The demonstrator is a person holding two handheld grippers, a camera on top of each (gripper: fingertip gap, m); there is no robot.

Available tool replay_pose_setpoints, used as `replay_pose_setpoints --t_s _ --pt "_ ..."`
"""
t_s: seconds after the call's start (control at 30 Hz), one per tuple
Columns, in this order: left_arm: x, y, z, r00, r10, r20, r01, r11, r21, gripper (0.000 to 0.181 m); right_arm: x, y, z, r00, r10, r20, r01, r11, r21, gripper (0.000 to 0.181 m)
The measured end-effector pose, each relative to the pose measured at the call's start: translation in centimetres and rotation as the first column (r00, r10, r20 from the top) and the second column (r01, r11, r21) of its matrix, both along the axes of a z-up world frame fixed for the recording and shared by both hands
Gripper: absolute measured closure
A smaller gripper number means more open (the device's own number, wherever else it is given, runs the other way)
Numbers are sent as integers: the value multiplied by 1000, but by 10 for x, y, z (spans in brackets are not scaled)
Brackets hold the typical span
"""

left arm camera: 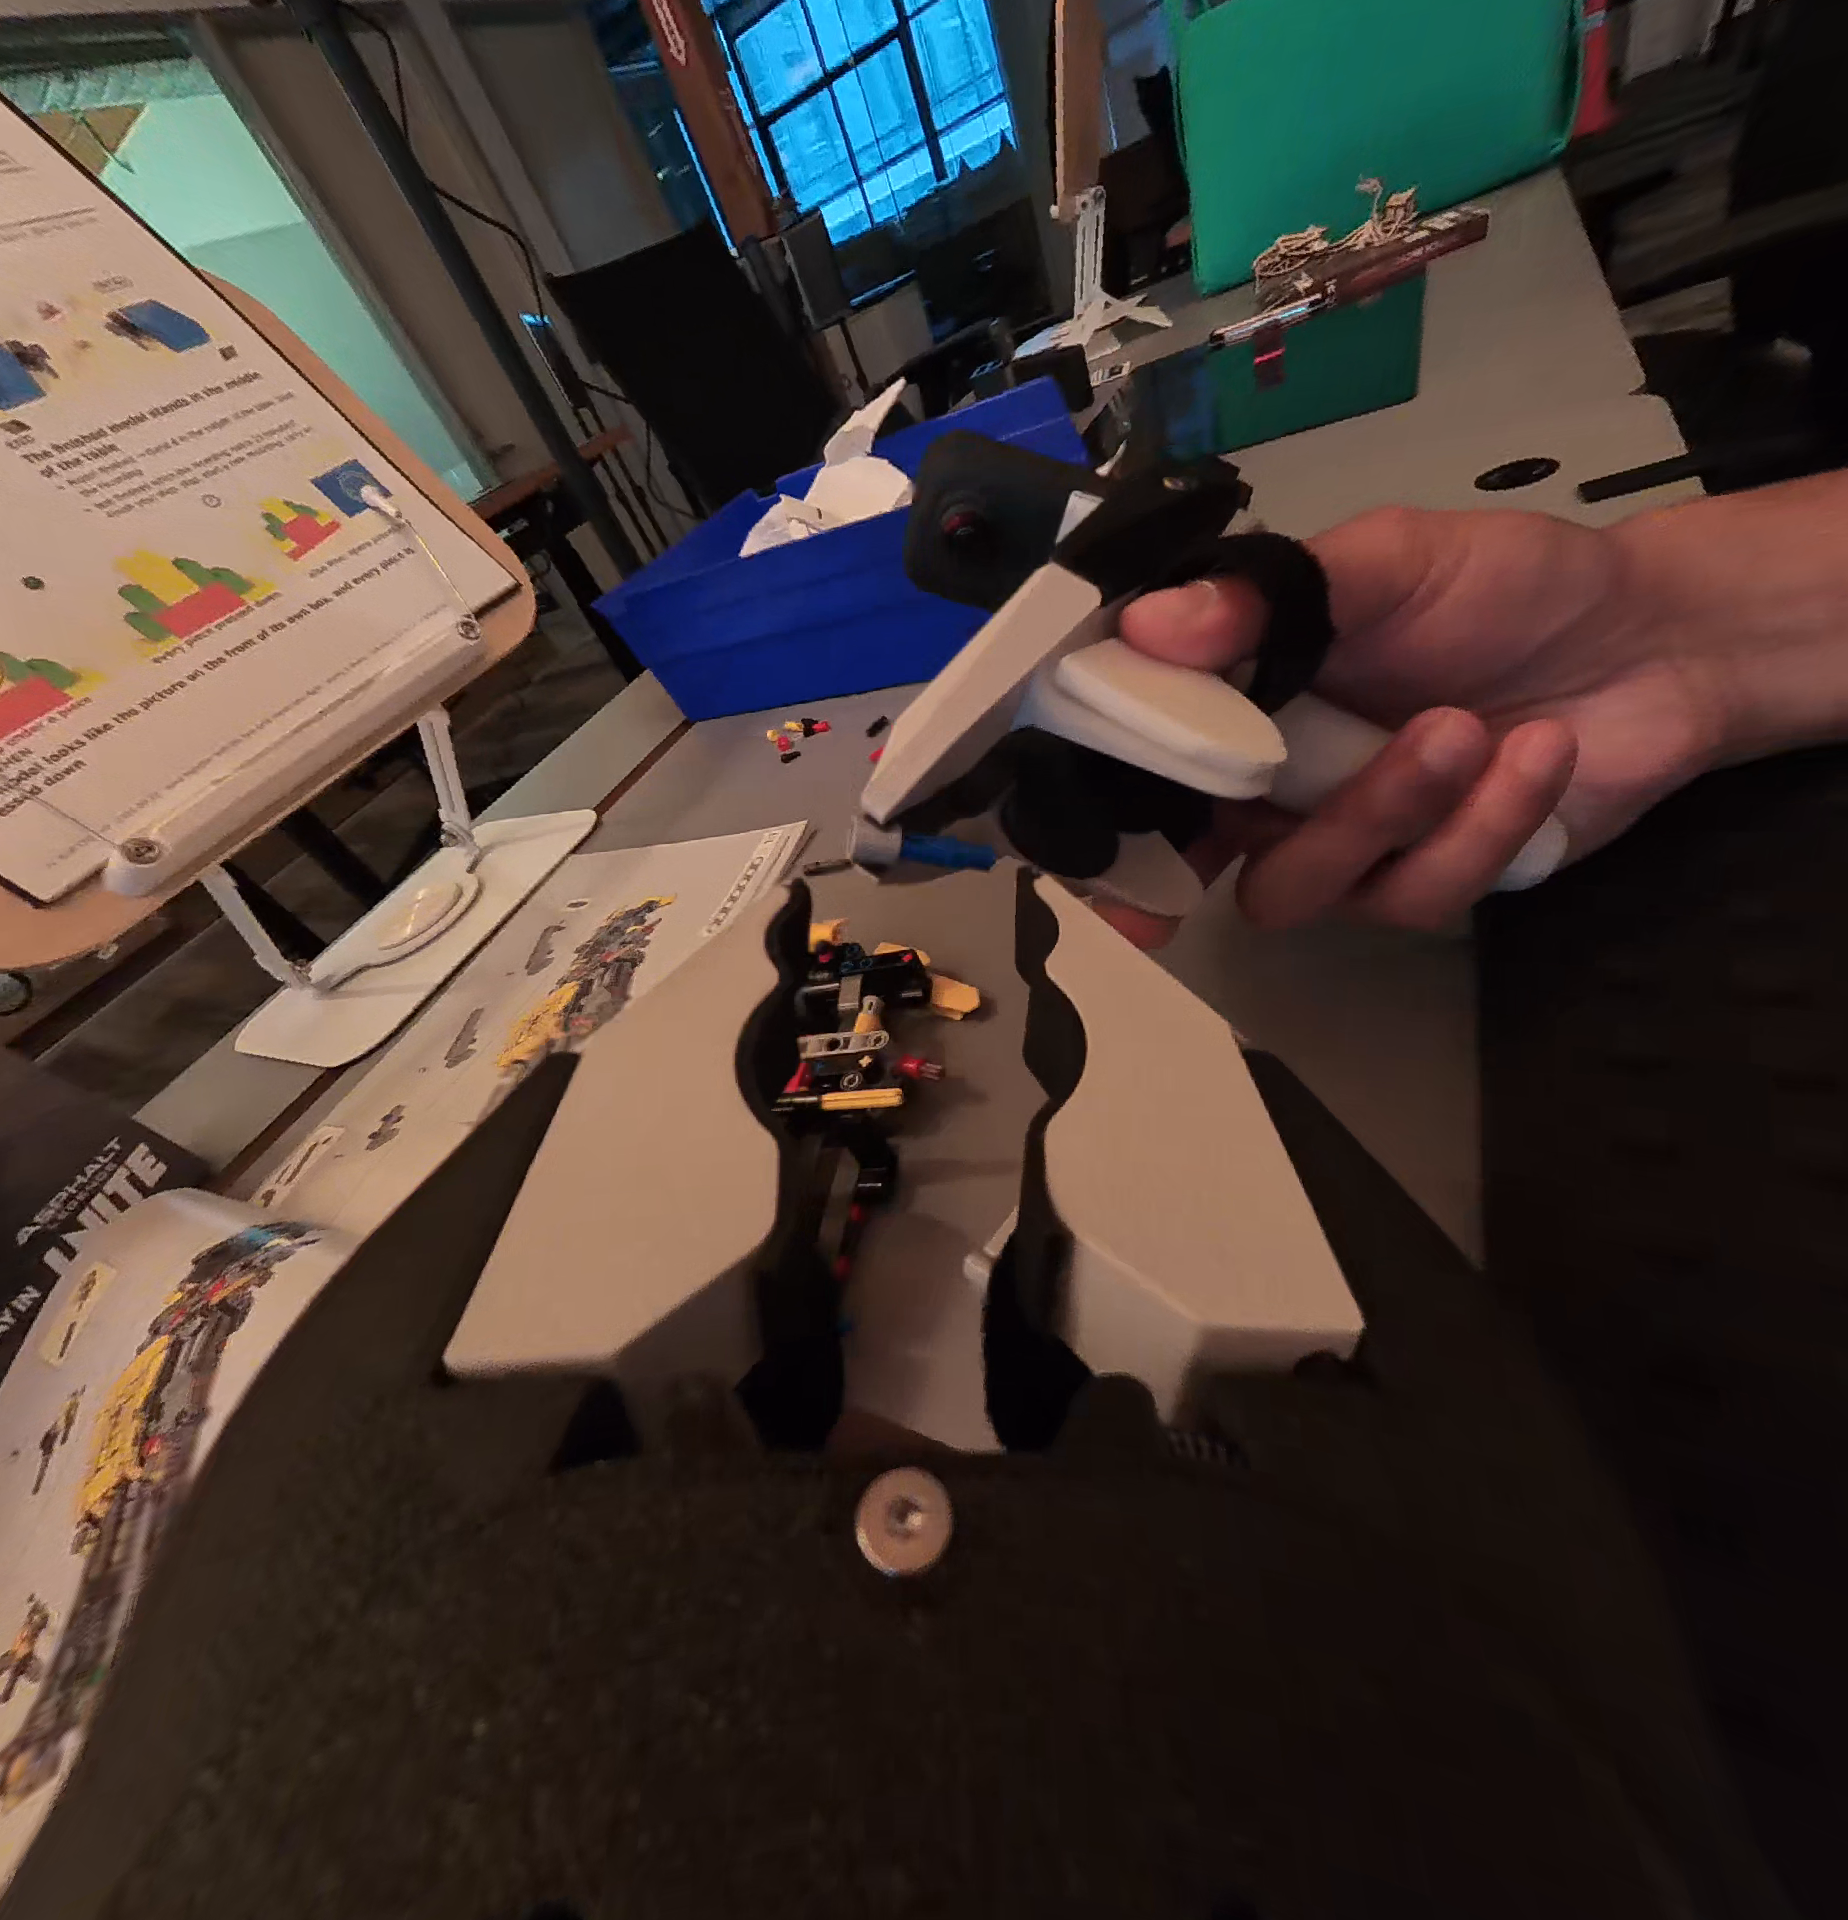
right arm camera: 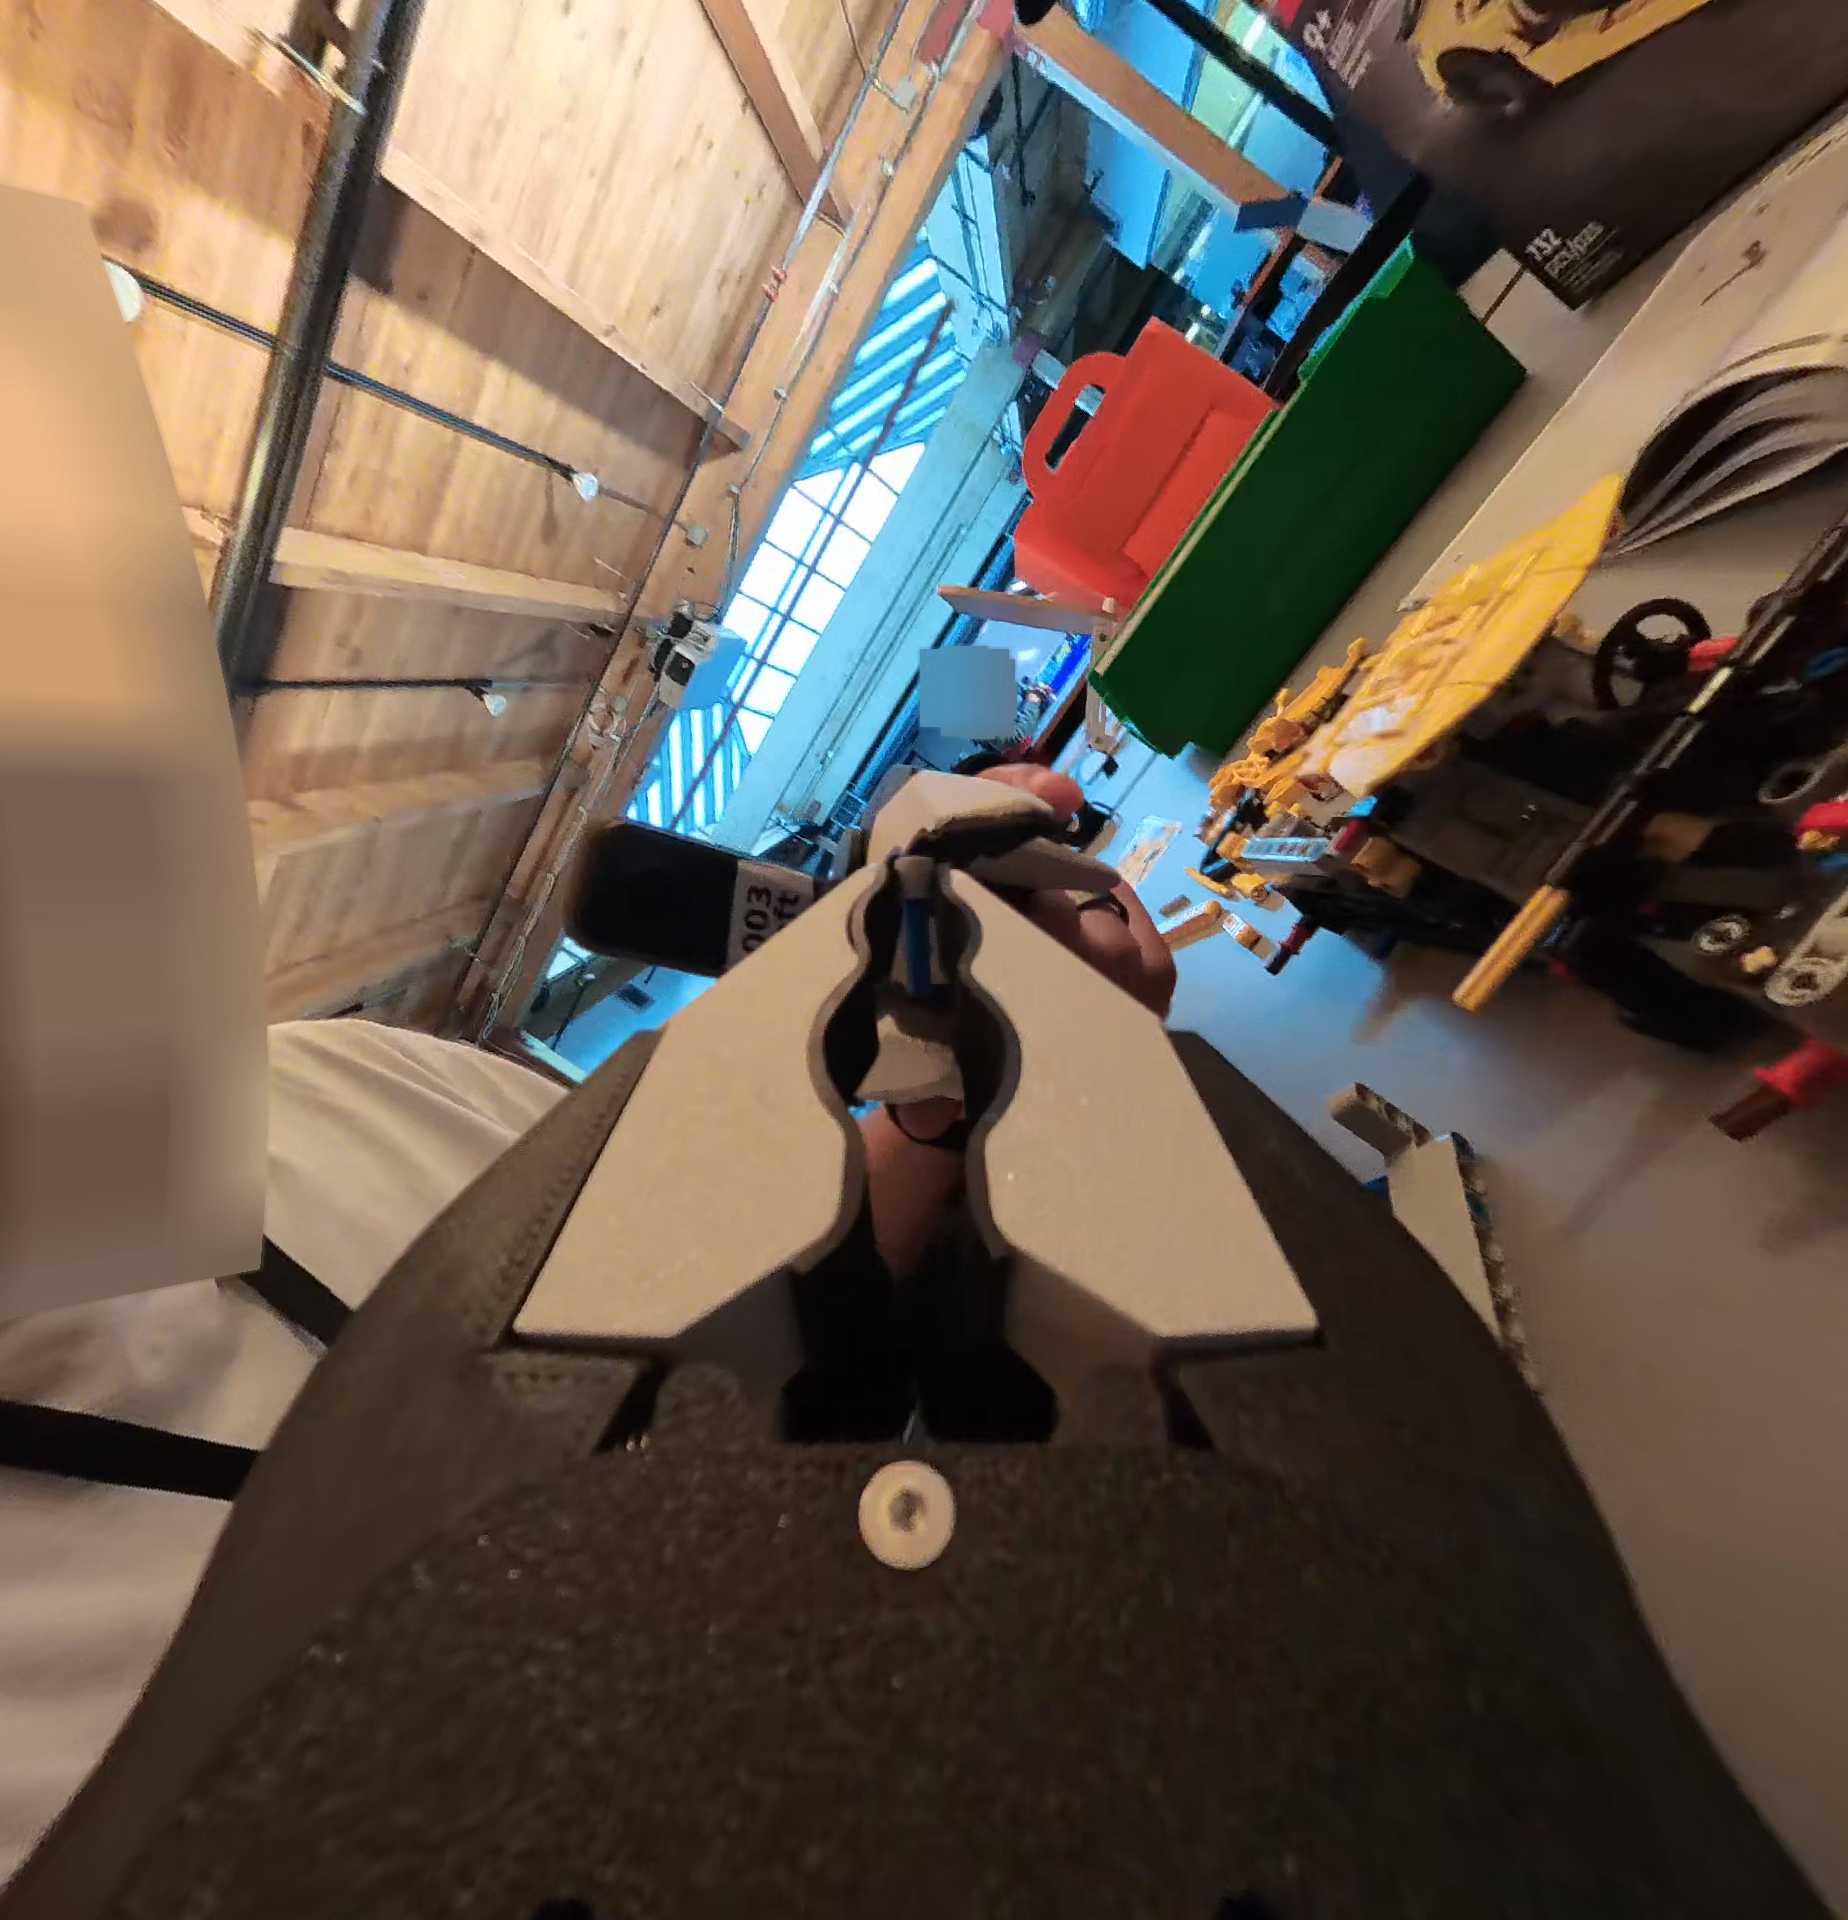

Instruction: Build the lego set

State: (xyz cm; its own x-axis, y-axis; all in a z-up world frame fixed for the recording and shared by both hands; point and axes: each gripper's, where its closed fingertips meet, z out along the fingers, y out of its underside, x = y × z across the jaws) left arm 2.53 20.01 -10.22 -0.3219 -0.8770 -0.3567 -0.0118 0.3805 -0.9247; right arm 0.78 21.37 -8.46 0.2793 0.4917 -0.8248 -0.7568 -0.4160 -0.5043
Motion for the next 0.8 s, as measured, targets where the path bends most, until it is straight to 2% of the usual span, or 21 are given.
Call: replay_pose_setpoints --t_s 0.17,0.33,0.4,0.6,0.8 --pt "-2 -2 3 999 -2 35 1 999 46 155 2 1 -6 1000 6 -23 -6 1000 -29 176" --pt "0 -1 -2 1000 -4 5 4 998 66 156 3 1 -10 1000 8 10 -7 999 -50 175" --pt "0 1 -1 1000 -1 4 0 998 61 156 3 -4 -9 999 27 34 -26 999 -39 161" --pt "-2 -4 -5 1000 -29 -7 30 997 73 156 -4 -5 -18 981 50 190 -40 998 -58 177" --pt "-2 -2 -2 1000 -19 -7 20 999 39 156 -4 -6 -17 986 65 151 -57 997 -54 177"
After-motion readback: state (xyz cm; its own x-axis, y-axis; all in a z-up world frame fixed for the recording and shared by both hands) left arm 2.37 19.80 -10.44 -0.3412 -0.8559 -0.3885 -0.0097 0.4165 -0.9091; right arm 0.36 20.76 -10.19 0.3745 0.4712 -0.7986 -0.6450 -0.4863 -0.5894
